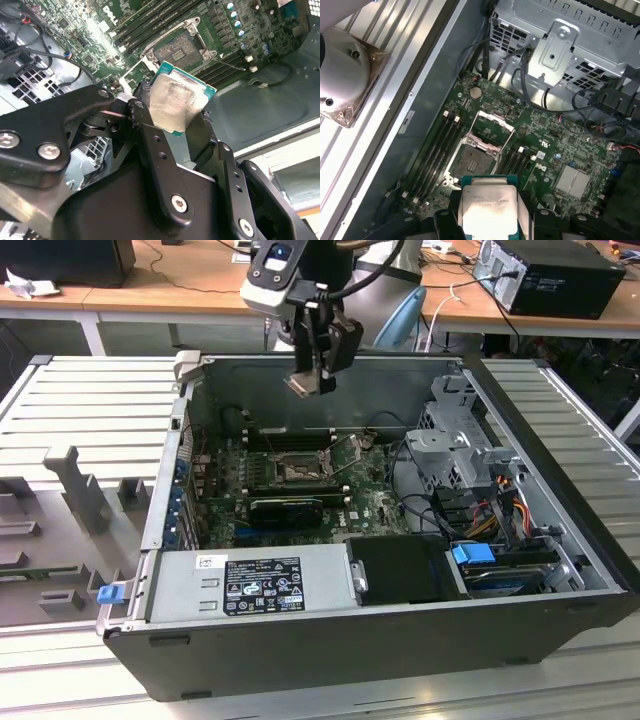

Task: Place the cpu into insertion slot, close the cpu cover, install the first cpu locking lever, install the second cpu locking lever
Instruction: 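Place the cpu into insertion slot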

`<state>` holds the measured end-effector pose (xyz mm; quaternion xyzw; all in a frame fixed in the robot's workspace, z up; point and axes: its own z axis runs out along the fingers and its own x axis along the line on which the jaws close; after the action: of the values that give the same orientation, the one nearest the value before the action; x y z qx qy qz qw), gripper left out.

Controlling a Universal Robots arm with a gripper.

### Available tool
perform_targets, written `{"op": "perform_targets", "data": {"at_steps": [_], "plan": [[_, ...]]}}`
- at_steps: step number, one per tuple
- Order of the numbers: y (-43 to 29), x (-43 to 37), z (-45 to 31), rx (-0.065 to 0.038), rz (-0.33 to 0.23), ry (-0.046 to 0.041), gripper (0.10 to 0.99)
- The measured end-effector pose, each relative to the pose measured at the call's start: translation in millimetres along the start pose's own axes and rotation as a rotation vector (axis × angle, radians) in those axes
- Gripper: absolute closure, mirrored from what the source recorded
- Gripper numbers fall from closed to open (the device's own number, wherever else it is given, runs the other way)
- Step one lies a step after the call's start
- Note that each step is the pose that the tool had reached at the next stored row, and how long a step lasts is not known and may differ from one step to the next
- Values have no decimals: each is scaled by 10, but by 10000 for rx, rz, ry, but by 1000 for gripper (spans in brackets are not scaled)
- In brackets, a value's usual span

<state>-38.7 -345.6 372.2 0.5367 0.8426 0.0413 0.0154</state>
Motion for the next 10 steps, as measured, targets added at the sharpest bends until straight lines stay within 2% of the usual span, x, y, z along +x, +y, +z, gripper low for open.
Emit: {"op": "perform_targets", "data": {"at_steps": [6, 10], "plan": [[-1, 0, 8, -19, 995, -86, 561], [-1, 0, 12, -26, 1414, -122, 561]]}}
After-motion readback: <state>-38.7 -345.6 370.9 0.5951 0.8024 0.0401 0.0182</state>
